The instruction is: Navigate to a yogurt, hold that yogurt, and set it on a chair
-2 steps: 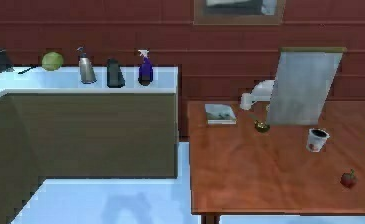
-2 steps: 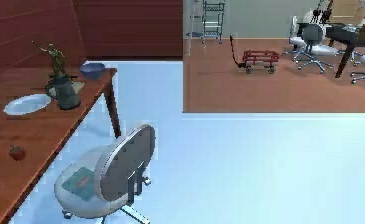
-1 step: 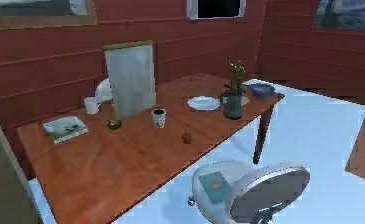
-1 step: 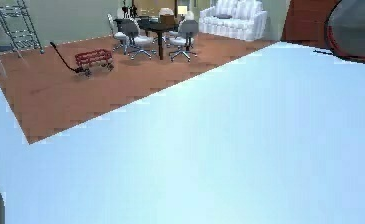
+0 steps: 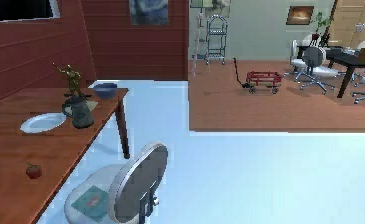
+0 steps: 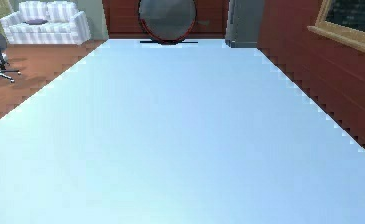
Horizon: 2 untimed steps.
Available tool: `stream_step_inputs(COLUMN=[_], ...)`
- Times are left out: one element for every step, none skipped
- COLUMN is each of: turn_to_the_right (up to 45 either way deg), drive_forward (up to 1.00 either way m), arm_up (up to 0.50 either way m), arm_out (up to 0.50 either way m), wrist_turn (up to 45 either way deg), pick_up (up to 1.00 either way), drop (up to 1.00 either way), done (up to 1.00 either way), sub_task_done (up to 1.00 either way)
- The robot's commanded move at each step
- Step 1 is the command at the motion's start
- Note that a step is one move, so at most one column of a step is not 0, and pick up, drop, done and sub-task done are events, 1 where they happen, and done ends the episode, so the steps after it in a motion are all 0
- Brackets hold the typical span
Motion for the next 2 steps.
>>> stream_step_inputs(turn_to_the_right=[9.0,0.0], drive_forward=[0.00,0.70], arm_up=[0.00,0.00], arm_out=[0.00,0.00], wrist_turn=[0.0,0.0], pick_up=[0.00,0.00], drop=[0.00,0.00], done=[0.00,0.00], sub_task_done=[0.00,0.00])
